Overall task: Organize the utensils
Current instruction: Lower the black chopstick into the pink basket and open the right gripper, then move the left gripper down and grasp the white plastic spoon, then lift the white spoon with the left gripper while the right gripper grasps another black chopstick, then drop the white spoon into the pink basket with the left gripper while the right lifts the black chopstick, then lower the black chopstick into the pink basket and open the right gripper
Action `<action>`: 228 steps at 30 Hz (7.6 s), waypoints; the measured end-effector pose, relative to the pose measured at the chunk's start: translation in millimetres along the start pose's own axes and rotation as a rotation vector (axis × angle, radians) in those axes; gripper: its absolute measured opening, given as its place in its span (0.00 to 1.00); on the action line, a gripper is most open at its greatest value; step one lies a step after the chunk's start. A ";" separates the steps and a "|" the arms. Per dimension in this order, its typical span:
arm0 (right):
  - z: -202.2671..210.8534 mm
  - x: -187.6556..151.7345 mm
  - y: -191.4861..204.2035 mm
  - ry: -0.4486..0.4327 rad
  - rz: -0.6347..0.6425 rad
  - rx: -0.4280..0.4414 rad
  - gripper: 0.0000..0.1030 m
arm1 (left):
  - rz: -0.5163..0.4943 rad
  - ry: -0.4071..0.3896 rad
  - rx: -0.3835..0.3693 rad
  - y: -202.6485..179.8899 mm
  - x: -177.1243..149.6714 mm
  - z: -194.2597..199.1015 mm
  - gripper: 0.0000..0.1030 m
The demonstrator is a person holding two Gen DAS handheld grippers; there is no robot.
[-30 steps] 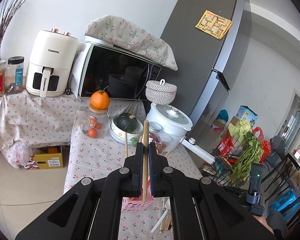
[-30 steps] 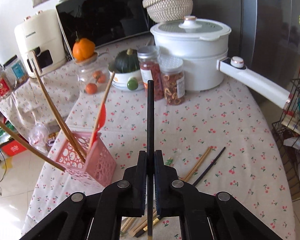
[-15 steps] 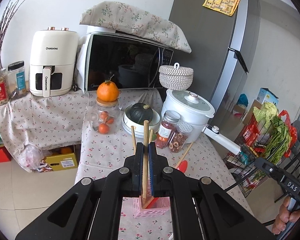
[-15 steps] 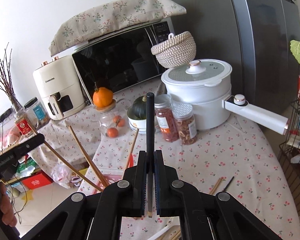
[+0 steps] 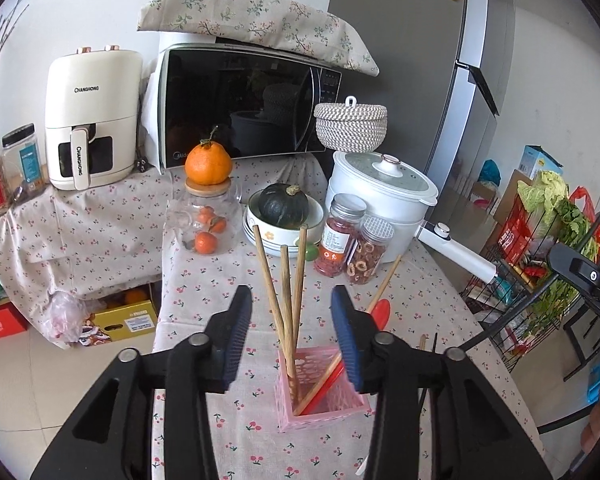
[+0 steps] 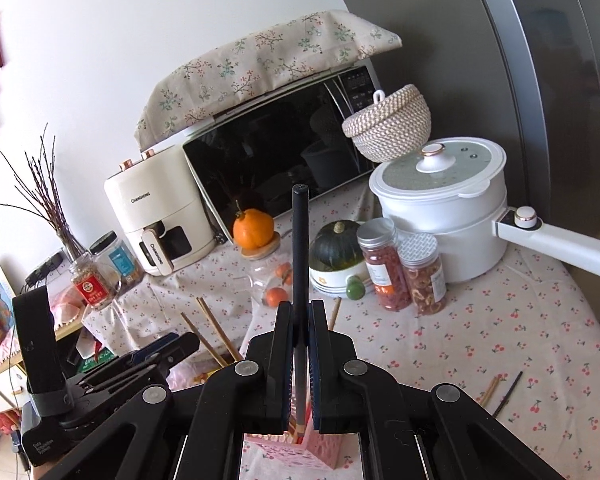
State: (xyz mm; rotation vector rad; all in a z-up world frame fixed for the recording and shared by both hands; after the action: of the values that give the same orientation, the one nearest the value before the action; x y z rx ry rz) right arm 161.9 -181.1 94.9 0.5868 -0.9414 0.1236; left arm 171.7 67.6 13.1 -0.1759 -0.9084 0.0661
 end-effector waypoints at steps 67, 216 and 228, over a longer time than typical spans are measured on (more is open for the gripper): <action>2.5 -120.4 -222.1 0.538 -0.145 -0.516 0.82 | -0.410 0.518 -0.008 -181.6 -134.1 -143.9 0.75; 7.1 -5.8 25.3 0.063 0.001 0.097 0.04 | 0.007 0.461 0.061 29.4 -103.5 -22.9 0.84; -48.4 -9.4 38.9 0.037 0.052 0.008 0.04 | 0.068 0.474 0.016 41.9 -102.4 -18.7 0.84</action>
State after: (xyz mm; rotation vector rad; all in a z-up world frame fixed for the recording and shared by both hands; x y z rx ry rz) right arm 177.8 -121.8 82.2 0.5664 -0.9212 0.1842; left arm 124.4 93.0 -85.3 -0.1969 -0.4296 0.0898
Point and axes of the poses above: each gripper's, at about its wrist camera, not at the fingertips, and z roughly against the way its jaws point, y to its left, x to its top, the point moved 3 cm from there along -z, roughly the way its jaws point, and after that the axes turned 3 degrees about y, right-handed, at the moved point
